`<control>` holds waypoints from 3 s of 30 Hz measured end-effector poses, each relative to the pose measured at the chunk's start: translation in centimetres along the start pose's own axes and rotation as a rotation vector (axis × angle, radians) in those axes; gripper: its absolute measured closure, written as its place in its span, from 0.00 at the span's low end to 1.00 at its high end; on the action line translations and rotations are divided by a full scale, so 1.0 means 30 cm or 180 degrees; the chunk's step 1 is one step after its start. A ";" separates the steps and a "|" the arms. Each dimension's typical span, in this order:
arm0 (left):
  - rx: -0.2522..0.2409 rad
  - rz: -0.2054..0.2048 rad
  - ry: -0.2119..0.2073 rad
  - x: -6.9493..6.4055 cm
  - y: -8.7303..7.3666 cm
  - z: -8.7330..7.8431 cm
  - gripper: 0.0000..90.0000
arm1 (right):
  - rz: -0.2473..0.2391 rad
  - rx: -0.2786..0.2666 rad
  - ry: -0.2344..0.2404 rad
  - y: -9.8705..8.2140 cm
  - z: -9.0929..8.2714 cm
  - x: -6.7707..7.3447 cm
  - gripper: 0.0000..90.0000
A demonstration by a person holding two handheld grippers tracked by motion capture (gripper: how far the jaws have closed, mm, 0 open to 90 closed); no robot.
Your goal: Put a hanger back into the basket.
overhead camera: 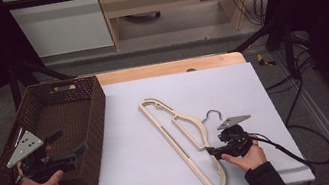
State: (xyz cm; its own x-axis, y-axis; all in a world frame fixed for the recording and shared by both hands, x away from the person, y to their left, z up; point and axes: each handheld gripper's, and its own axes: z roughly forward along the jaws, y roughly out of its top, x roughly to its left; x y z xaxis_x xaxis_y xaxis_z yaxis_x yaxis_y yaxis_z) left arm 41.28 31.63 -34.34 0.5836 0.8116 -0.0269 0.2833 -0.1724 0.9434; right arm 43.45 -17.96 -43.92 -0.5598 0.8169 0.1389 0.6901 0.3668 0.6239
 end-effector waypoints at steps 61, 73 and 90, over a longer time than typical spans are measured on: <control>0.0319 0.0343 -0.0480 -0.269 0.070 0.210 0.09 | 0.0360 -0.0027 0.0025 -0.002 -0.029 -0.019 0.90; 0.0696 0.0512 -0.0762 -0.378 0.099 0.501 0.09 | 0.0286 -0.0069 0.0006 -0.001 -0.043 -0.019 0.90; 0.0922 0.0716 -0.0837 -0.425 0.066 0.760 0.13 | 0.0221 -0.0090 0.0043 -0.002 -0.048 -0.016 0.90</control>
State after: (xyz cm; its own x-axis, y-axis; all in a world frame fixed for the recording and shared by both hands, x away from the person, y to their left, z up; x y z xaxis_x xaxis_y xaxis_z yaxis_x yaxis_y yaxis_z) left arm 51.76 8.22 -39.66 0.8180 0.5731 0.0499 0.3067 -0.5078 0.8050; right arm 43.01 -19.01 -42.91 -0.5173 0.8338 0.1928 0.7143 0.2966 0.6339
